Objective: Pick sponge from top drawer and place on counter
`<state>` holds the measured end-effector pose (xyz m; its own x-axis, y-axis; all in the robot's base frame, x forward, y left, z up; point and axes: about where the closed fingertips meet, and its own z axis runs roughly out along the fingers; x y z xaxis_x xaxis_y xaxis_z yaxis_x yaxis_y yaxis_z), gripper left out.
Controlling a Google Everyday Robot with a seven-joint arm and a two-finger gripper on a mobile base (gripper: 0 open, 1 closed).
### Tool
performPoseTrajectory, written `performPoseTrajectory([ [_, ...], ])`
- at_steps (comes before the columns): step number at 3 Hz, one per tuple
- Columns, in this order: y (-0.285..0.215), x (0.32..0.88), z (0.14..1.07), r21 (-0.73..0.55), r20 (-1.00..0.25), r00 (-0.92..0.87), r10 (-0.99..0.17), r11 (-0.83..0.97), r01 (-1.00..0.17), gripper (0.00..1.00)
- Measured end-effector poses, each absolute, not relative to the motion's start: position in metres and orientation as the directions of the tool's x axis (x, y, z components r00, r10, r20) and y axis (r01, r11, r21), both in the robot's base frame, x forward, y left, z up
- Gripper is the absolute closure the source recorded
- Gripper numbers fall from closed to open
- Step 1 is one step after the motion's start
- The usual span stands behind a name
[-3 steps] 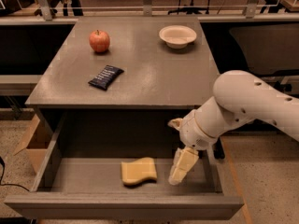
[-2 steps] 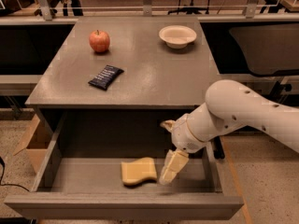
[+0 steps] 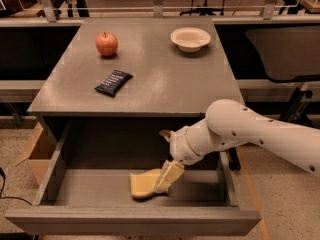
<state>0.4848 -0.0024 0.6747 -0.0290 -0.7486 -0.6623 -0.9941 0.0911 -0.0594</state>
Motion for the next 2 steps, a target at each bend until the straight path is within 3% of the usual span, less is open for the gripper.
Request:
performPoseTrajectory([
  [2, 0.027, 0.483, 0.65, -0.082, -0.647, -0.001, -0.763, 0.071, -0.994, 0.0],
])
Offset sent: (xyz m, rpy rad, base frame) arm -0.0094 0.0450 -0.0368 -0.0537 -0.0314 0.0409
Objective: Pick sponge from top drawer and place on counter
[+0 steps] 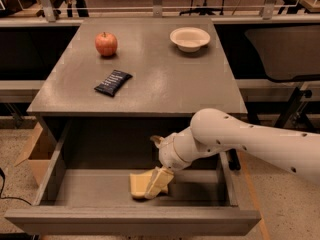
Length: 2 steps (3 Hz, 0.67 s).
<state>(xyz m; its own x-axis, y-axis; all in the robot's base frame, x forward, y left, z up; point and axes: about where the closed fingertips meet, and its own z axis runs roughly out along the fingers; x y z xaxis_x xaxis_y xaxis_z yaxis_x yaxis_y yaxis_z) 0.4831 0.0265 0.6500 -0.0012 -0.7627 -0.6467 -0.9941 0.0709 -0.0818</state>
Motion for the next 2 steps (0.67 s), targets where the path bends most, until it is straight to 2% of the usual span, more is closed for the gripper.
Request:
performPoseTrajectory([
  [1, 0.035, 0.475, 0.638, -0.075, -0.624, 0.004, -0.782, 0.055, -0.996, 0.0],
  [2, 0.039, 0.471, 0.622, -0.06, -0.606, -0.004, -0.795, 0.051, -0.997, 0.13],
])
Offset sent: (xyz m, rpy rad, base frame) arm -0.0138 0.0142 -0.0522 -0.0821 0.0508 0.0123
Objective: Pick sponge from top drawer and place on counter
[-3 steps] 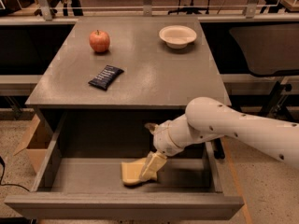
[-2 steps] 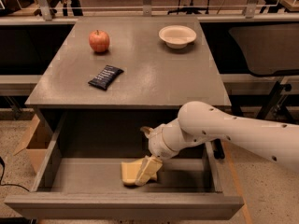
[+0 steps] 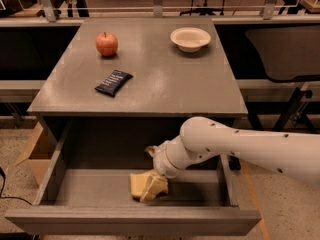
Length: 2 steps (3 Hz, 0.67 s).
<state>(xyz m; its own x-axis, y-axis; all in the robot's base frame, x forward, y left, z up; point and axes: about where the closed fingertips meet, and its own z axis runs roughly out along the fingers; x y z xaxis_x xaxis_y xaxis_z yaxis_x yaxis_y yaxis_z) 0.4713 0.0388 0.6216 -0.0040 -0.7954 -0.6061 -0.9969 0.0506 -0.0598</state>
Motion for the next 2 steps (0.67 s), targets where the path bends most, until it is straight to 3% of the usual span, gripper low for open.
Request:
performPoseTrajectory([
  [2, 0.0341, 0.4699, 0.6009, -0.041, -0.585, -0.028, -0.81, 0.064, -0.997, 0.61],
])
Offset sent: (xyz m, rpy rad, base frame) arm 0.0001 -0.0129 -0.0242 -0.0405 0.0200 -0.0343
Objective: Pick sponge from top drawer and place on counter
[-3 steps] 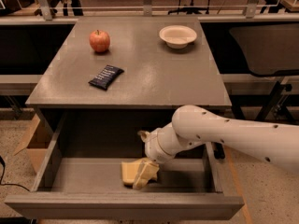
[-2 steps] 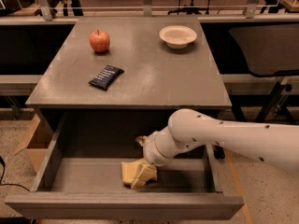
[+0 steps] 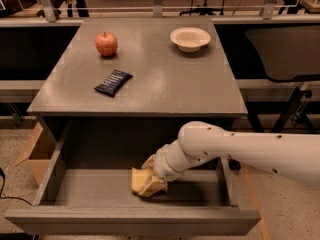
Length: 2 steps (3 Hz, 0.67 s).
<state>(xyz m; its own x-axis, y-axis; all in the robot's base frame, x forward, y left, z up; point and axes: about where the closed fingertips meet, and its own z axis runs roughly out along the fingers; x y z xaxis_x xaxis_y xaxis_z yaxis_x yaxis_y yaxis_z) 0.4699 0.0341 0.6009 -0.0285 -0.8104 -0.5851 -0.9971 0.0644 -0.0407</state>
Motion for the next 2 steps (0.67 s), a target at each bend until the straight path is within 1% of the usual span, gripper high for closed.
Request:
performPoseTrajectory([
  [1, 0.016, 0.468, 0.629, -0.071, -0.605, -0.025, -0.796, 0.085, -0.994, 0.91],
  [2, -0.016, 0.458, 0.663, -0.099, -0.644, -0.03, -0.764, 0.122, -0.988, 1.0],
])
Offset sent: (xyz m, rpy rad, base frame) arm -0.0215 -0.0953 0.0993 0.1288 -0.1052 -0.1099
